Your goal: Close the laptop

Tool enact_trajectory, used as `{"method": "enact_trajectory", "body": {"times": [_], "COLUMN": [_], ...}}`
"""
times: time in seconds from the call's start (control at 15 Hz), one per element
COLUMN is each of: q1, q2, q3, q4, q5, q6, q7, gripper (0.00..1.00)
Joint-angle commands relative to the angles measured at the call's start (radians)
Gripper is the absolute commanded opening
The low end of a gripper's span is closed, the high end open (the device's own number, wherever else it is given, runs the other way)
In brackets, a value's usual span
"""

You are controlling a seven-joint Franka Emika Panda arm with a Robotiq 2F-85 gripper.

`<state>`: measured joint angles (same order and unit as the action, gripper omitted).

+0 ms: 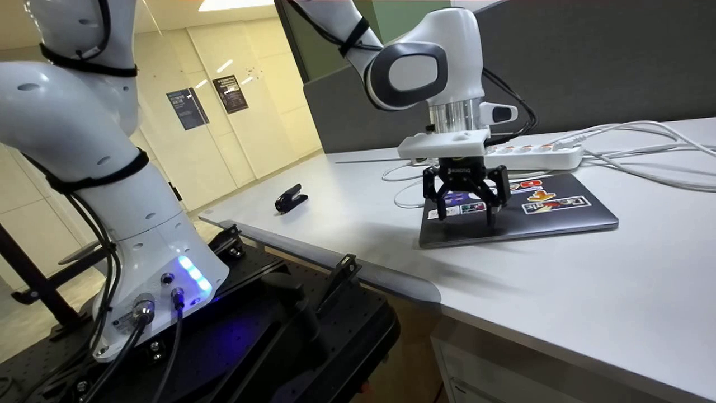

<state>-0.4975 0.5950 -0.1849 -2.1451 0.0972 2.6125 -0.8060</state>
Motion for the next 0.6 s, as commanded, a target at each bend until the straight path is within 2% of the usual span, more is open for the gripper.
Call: {"method": "enact_trajectory", "body": {"times": [0.0,0.2,0.33,0.4,0.53], "q1": [-0.015,0.009,0.038,0.027,0.047], "q2": [-0.145,-0.303,-0.413,-0.286,-0.376], "q3": [0.020,0.007,-0.013,-0.010,-0.024], "q4": [-0.034,-0.078,-0.120,-0.042,-0.080], "q5": [0.020,0.031,0.017,0.033,0.034], "q6": [-0.133,-0.237,-0.258,-0.240,-0.262], "q7": [0.059,0.051,0.059,0.015,0.016], "gripper": [1.00,1.00,1.00,1.00,1.00]}}
